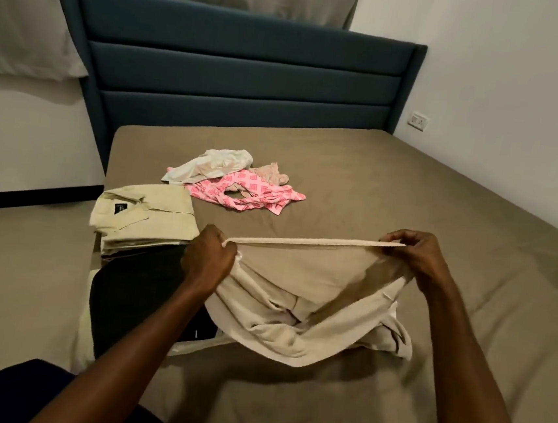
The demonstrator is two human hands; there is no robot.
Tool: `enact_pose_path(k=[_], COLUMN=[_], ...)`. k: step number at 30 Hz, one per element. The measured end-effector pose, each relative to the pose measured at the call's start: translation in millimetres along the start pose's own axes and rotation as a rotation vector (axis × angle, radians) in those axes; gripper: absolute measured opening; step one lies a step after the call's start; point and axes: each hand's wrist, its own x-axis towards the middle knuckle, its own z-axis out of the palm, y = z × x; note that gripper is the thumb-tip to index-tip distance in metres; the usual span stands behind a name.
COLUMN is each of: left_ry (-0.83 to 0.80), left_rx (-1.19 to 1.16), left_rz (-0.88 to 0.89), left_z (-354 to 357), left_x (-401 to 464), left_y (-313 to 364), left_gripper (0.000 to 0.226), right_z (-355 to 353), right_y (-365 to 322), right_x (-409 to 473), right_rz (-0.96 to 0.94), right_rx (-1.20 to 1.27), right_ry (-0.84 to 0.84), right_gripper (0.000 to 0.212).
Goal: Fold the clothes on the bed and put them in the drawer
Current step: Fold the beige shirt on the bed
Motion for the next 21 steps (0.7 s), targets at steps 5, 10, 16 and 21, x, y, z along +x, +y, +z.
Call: enact_pose_path(k=[5,10,16,21], left_ry=[0.068,0.195,-0.264,-0.425], left_rx=[0.070,-0.023,-0.637,-0.890], left_rz=[0.011,0.013,-0.325,-0.429], left_z=[-36,-49,-61,-88], left_x=[28,13,21,24], left_y=[8,15,-2,3], left_gripper=[0.028,0.028,0.020,0.011], right_z=[-15,-4,-10,-37], right_y=[2,26,41,6], right_x=[-11,-56,-117,-120], right_rz=[0.236,0.360,0.541,0.578], right_rx=[-1.030,-0.921,0.398,0.718], right_ry=[-0.172,0.378,0.369,0.445], right_gripper=[0.024,0.017,0.022,0.010])
